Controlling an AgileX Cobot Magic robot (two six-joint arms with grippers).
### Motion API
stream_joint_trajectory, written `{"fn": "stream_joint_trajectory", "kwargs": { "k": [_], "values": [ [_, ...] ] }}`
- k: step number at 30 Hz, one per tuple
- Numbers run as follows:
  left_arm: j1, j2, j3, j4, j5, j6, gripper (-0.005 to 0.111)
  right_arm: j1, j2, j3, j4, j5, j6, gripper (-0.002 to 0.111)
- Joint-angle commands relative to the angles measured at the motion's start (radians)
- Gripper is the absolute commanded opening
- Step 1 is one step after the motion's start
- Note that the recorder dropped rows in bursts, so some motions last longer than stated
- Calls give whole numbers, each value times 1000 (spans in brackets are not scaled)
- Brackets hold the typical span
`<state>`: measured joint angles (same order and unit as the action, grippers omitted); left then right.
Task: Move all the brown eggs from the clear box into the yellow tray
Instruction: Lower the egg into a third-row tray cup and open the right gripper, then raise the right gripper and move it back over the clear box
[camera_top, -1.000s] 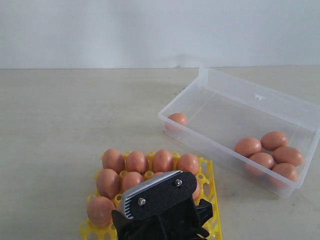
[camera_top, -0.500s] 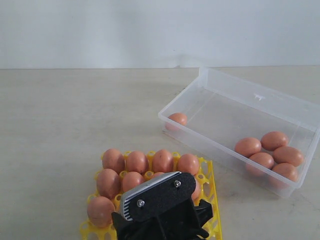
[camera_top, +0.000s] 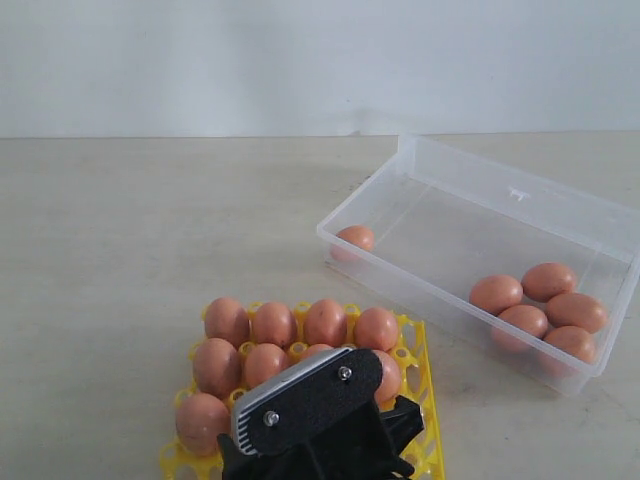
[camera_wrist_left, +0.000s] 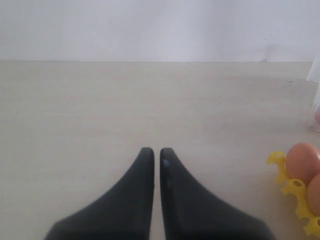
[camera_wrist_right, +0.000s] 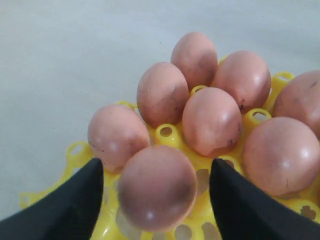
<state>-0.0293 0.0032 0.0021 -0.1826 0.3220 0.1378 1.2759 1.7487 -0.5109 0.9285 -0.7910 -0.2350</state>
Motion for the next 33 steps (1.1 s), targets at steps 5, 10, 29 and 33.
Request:
{"fn": "stream_joint_trajectory", "kwargs": {
  "k": [5, 10, 29, 33],
  "values": [
    [-4, -3, -2, -8, -11, -7, 4, -1, -2, 0, -3, -19, -28, 62],
    [-4, -3, -2, -8, -11, -7, 4, -1, -164, 0, 148, -430, -252, 62],
    [-4, -3, -2, -8, -11, -7, 4, -1184, -440, -332, 816, 729, -1404, 0],
    [-4, -3, -2, -8, -11, -7, 4, -1237, -356, -340, 816, 778, -1444, 0]
  ]
}}
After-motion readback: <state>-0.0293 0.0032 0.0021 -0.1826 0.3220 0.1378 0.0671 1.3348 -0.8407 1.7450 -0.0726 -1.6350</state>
